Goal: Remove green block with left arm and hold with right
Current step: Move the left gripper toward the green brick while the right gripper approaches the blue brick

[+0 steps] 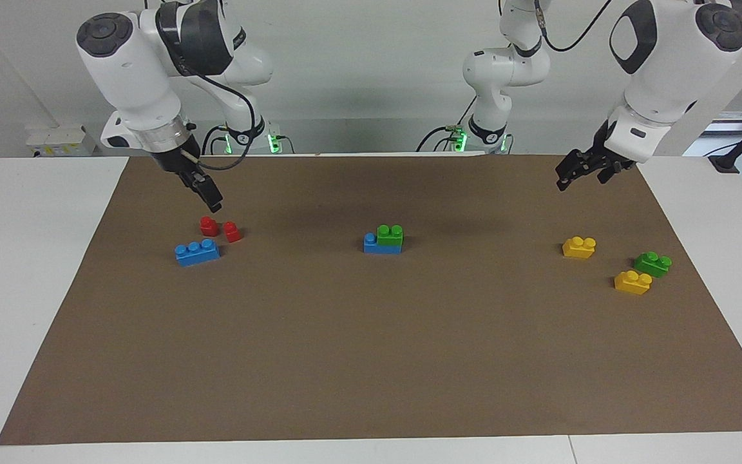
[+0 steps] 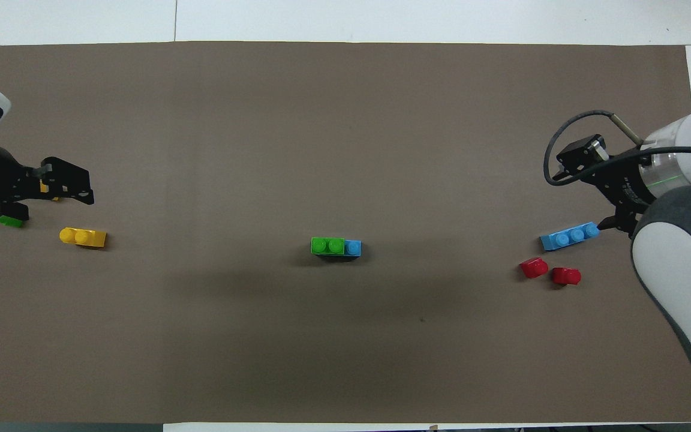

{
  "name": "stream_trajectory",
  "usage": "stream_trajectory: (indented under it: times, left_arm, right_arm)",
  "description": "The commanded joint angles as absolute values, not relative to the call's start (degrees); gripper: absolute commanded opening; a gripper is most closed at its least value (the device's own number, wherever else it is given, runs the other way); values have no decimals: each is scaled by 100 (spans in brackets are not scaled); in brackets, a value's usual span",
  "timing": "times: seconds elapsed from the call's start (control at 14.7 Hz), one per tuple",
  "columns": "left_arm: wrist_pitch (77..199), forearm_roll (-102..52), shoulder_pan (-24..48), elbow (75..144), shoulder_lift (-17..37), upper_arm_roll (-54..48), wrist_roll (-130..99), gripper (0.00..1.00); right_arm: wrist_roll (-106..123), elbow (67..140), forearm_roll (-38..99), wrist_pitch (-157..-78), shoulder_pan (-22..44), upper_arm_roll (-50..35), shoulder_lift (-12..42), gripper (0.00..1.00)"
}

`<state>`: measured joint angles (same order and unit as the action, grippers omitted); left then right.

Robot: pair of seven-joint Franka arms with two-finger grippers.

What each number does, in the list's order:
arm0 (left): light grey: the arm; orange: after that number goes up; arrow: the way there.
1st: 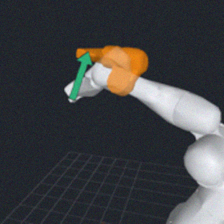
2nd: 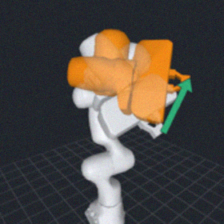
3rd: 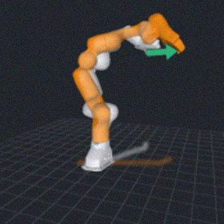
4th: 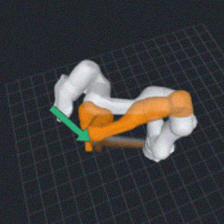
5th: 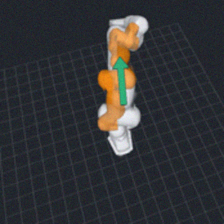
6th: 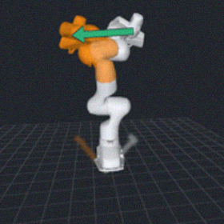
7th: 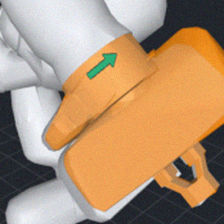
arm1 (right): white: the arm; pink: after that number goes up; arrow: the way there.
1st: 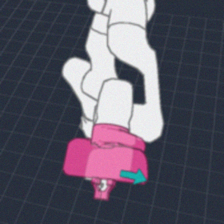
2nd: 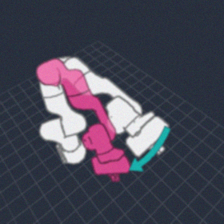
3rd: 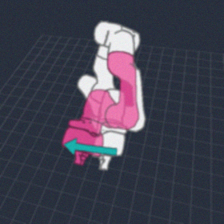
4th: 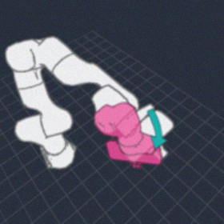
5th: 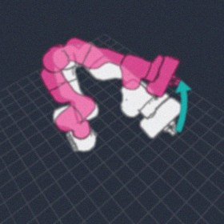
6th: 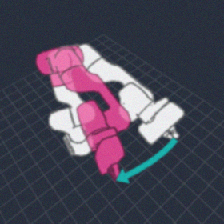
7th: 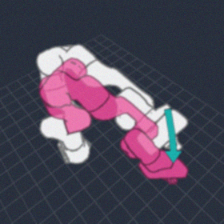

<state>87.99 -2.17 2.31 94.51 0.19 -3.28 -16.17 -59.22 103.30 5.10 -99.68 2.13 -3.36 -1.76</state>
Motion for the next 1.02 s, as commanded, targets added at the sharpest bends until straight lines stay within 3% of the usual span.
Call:
stream_trajectory:
  times: [0.0,0.41,0.95]
  left_arm:
    - [8885,-299,710,10089,-421,-290,-2799,100]
    - [10263,-325,1739,11082,-817,-290,-6796,100]
    - [11039,-422,2425,11267,-782,-290,-9832,100]
  right_arm:
    - [-6976,10634,983,-10265,289,-343,-141,100]
    - [-8620,11214,1906,-11143,650,-343,9,100]
    - [-9211,11979,2505,-12365,1221,-343,123,100]
